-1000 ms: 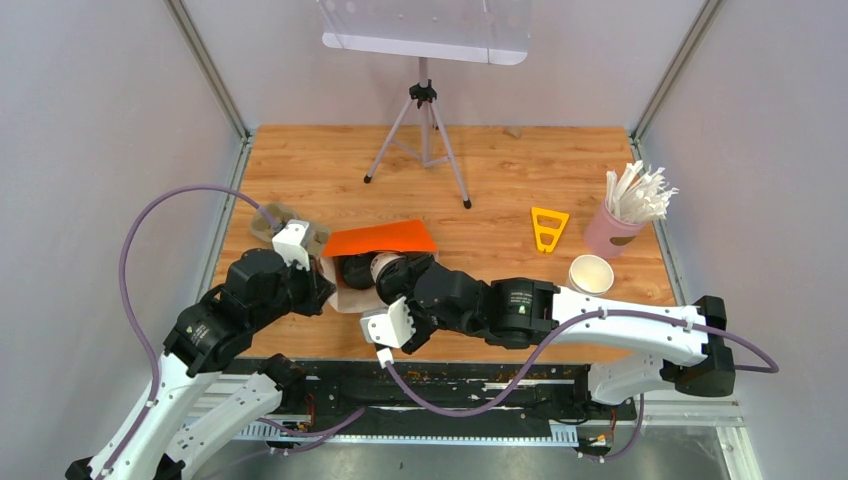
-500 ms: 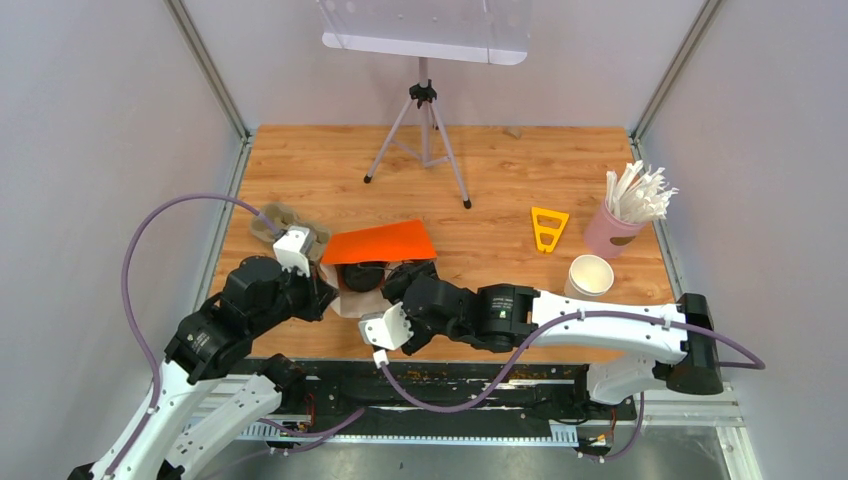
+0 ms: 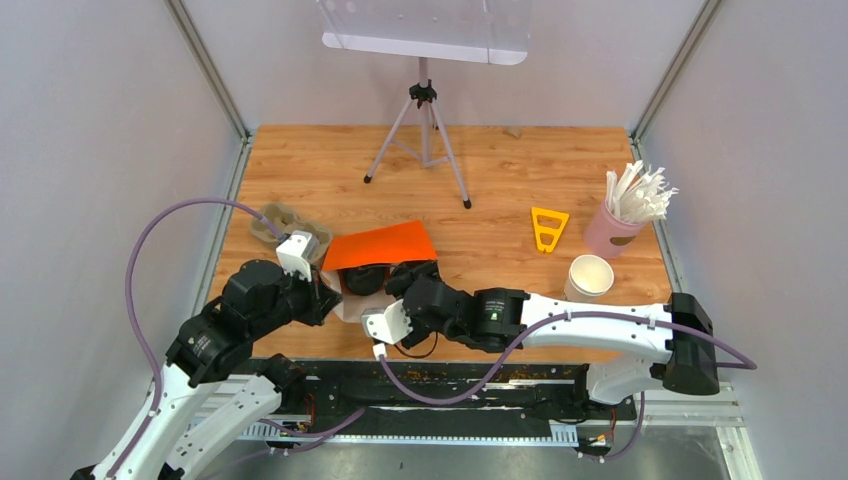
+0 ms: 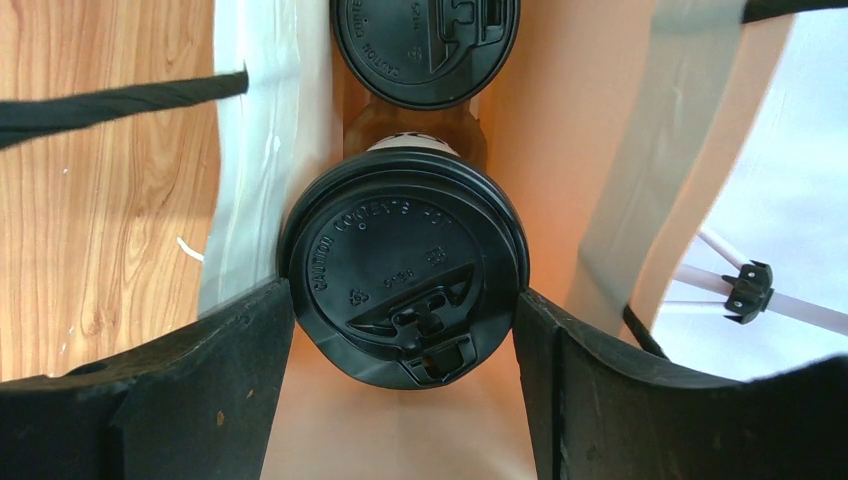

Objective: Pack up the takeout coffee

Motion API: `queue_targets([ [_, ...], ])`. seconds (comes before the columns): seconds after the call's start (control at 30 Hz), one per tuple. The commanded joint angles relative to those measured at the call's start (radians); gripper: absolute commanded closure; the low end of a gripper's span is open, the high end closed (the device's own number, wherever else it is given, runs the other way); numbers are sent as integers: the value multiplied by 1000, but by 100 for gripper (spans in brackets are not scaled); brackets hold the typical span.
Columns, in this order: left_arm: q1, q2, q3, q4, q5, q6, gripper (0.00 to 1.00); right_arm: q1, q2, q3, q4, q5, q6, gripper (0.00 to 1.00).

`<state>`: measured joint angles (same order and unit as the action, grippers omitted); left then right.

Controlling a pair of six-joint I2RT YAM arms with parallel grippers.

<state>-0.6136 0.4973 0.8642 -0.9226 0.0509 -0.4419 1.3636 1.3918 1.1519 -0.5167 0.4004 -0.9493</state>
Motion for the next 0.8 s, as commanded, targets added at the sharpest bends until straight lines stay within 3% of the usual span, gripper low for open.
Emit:
queue_targets([
  [0.0, -2, -8, 9, 44, 13, 7, 100, -39, -6, -27, 106, -15, -12, 30],
  [0.77, -3, -48, -34, 67, 48, -38, 100, -129, 61, -15, 131, -105, -74, 30],
])
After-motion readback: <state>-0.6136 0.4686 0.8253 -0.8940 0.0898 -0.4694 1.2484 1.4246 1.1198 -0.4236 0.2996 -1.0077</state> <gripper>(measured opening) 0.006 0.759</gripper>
